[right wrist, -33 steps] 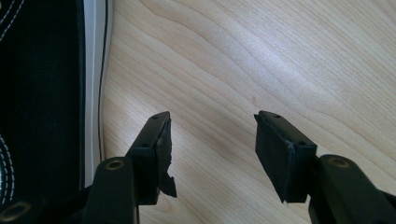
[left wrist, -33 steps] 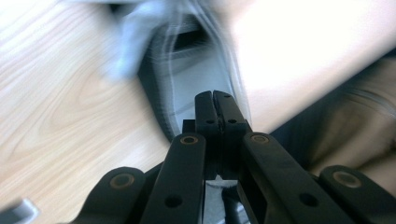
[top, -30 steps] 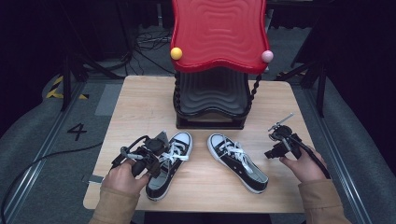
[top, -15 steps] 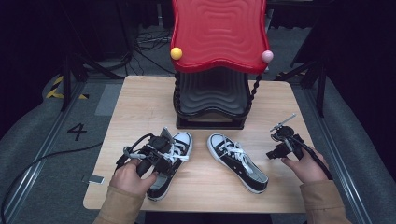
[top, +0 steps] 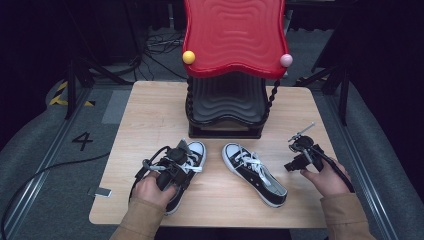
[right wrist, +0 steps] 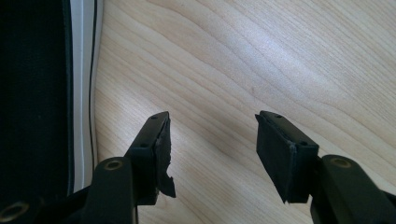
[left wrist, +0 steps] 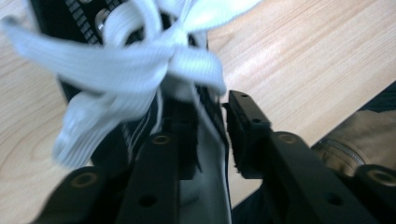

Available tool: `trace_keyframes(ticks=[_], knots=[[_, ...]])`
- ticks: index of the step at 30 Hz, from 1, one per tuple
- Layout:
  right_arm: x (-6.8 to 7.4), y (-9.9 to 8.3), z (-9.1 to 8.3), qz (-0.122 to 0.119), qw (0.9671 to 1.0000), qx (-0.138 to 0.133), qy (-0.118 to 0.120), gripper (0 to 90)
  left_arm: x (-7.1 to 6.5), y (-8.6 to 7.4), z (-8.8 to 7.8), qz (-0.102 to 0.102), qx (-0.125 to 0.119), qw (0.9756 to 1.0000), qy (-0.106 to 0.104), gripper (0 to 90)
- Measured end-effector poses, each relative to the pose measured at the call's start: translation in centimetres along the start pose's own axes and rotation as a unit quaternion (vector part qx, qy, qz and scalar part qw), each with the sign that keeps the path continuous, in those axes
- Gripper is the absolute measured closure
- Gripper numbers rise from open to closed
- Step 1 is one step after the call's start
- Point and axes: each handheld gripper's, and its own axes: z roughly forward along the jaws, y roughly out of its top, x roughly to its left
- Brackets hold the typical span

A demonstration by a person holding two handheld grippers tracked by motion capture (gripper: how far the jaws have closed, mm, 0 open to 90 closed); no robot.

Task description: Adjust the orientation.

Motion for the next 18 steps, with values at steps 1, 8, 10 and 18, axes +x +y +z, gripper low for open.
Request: trace_keyframes(ticks=[1, 8, 10, 18], knots=[[0.0, 0.0, 0.0, 0.0, 1.0, 0.0, 0.0, 44.9, 0.0, 0.1, 0.3, 0.001, -0.002, 1.0, 0.004, 78.0], [0.0, -0.2, 0.3, 0.0, 1.0, 0.004, 0.0, 44.6, -0.2, 0.7, 1.3, 0.003, -0.015, 0.9996, 0.025, 83.3], [0.0, -0.2, 0.3, 0.001, 1.0, 0.006, 0.001, 44.6, -0.1, 0.8, 1.6, 0.002, -0.025, 0.9993, 0.027, 82.2], [0.1, -0.2, 0.8, 0.004, 0.9999, 0.014, 0.002, 44.3, 0.5, 1.0, 1.7, -0.001, -0.042, 0.9991, 0.008, 81.6]])
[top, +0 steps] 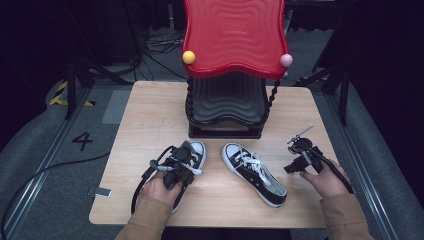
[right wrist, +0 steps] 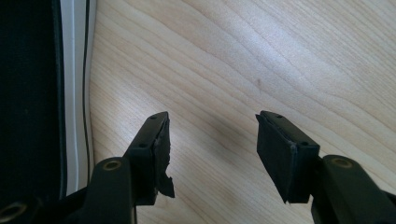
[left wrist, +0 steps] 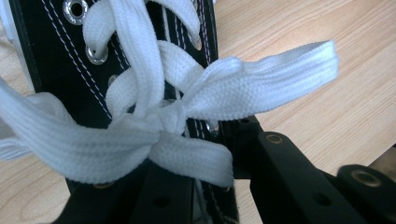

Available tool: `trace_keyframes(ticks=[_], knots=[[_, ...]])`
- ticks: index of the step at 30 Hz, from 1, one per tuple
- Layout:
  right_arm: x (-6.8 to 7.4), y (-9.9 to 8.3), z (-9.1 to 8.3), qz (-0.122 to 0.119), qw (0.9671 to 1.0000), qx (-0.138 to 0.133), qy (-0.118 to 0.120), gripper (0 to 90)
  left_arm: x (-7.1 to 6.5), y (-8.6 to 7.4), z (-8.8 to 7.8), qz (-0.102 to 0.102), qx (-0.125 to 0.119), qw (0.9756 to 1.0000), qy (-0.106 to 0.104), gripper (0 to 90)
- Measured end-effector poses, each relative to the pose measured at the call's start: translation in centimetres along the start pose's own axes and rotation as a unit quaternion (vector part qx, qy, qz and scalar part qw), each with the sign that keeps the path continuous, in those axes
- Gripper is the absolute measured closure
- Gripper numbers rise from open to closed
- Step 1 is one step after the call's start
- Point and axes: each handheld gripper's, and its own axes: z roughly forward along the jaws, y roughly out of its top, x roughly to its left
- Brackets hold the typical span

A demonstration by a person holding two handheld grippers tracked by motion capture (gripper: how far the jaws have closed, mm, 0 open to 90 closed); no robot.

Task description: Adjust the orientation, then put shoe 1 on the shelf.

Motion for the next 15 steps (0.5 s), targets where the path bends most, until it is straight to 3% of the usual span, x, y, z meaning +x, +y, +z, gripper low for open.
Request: trace_keyframes(ticks=[5, 7, 10, 15], knots=[[0.0, -0.1, 0.2, -0.003, 1.0, 0.002, -0.001, 44.3, 0.0, 0.1, 0.0, 0.006, 0.001, 1.0, -0.003, 81.8], [-0.1, -0.1, 0.2, 0.0, 1.0, 0.003, -0.001, 44.2, -0.2, 0.1, 0.1, 0.01, 0.004, 0.9999, 0.007, 81.8], [-0.1, -0.2, 0.3, 0.0, 1.0, 0.004, 0.001, 44.0, -1.1, -0.4, 0.2, 0.027, -0.014, 0.9987, 0.041, 81.8], [-0.1, -0.4, 0.4, -0.001, 1.0, 0.008, -0.001, 43.9, -0.9, -0.2, 0.0, 0.024, -0.005, 0.9991, 0.035, 85.0]])
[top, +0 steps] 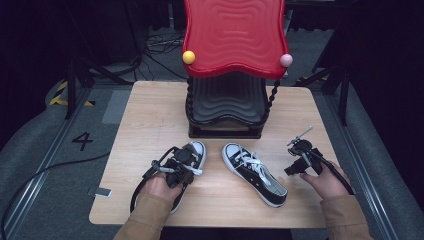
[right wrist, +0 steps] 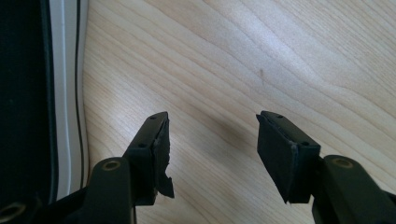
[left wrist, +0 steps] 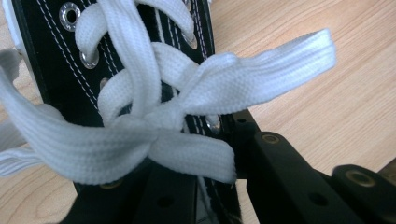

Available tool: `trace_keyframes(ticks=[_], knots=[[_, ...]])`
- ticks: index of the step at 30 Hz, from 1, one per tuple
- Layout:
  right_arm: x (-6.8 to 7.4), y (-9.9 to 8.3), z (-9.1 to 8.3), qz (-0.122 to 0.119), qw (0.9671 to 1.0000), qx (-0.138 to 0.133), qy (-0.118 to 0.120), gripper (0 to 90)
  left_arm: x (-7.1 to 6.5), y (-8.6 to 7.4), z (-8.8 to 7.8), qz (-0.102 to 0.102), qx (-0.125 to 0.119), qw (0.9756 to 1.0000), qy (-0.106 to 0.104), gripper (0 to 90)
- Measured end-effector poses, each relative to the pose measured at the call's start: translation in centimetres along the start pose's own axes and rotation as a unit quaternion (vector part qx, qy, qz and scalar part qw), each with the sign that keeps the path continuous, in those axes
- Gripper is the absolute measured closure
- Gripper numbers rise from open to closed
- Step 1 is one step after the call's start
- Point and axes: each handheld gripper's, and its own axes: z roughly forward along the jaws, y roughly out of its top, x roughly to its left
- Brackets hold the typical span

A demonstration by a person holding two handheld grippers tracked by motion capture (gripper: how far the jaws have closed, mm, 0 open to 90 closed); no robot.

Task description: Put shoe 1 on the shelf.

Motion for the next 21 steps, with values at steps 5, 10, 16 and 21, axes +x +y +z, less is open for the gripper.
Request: trace_keyframes(ticks=[5, 10, 16, 21], knots=[[-0.2, -0.3, -0.2, 0.004, 1.0, -0.003, -0.001, 43.9, -0.3, 0.2, -0.6, 0.003, 0.009, 0.9998, 0.015, 86.5], [-0.4, -0.5, -0.3, 0.01, 0.9999, -0.005, -0.001, 43.8, -0.3, 0.3, -2.2, 0.004, -0.004, 0.9999, 0.012, 87.2], [-0.6, -0.9, -0.3, 0.014, 0.9999, -0.003, -0.002, 43.7, -1.2, 0.5, -4.0, 0.016, -0.025, 0.9995, 0.003, 87.1], [-0.8, -1.4, -0.3, 0.02, 0.9998, -0.002, -0.003, 43.5, -2.4, 0.8, -5.7, 0.038, -0.04, 0.9985, -0.005, 87.1]])
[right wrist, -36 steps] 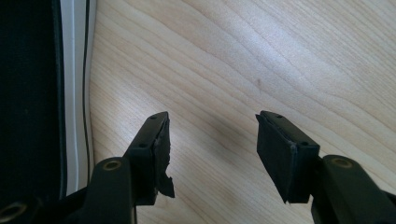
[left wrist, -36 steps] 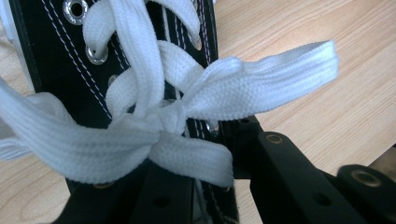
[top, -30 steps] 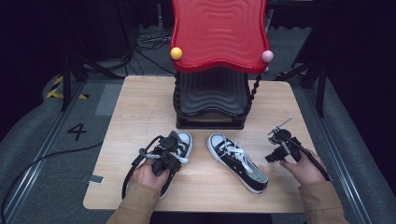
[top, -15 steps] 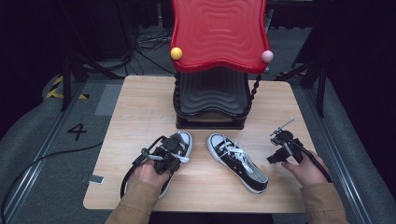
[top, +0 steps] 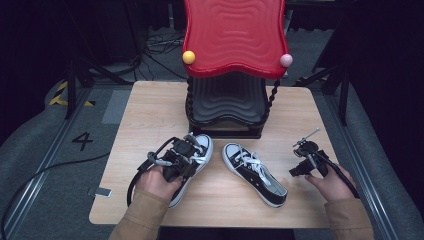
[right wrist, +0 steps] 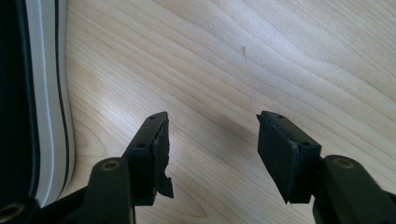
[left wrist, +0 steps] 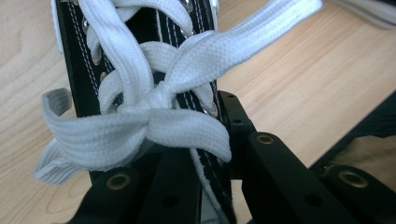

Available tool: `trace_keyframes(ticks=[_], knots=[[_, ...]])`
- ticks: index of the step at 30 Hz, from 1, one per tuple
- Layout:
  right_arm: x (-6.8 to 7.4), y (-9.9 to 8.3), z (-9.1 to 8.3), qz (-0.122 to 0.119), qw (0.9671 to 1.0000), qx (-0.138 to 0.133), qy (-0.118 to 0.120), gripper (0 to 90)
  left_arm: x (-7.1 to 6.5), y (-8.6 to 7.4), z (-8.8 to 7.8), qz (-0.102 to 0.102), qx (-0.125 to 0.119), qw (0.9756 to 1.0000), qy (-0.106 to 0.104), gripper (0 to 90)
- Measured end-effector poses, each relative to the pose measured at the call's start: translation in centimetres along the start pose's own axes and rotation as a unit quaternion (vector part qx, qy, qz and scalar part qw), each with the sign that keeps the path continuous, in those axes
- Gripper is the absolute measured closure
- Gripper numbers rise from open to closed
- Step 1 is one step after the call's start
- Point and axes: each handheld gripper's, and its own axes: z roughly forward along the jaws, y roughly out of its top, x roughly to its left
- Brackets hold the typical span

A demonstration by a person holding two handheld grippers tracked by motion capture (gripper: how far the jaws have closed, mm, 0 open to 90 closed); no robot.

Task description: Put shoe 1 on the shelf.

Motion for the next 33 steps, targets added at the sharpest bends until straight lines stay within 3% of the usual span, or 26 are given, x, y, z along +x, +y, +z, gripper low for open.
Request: trace_keyframes(ticks=[7, 15, 33], knots=[[-0.2, -0.9, 0.3, 0.007, 0.9999, 0.009, -0.003, 43.4, -1.0, 1.7, -1.6, 0.018, -0.006, 0.9998, -0.001, 87.1], [-0.3, -1.4, 0.3, 0.012, 0.9999, 0.011, -0.003, 43.4, -1.7, 3.9, -3.7, 0.036, -0.033, 0.9988, 0.006, 86.9], [-0.2, -1.7, 0.4, 0.007, 0.9999, 0.009, 0.003, 43.4, -0.7, 10.2, -4.4, 0.014, -0.072, 0.9962, 0.046, 86.7]])
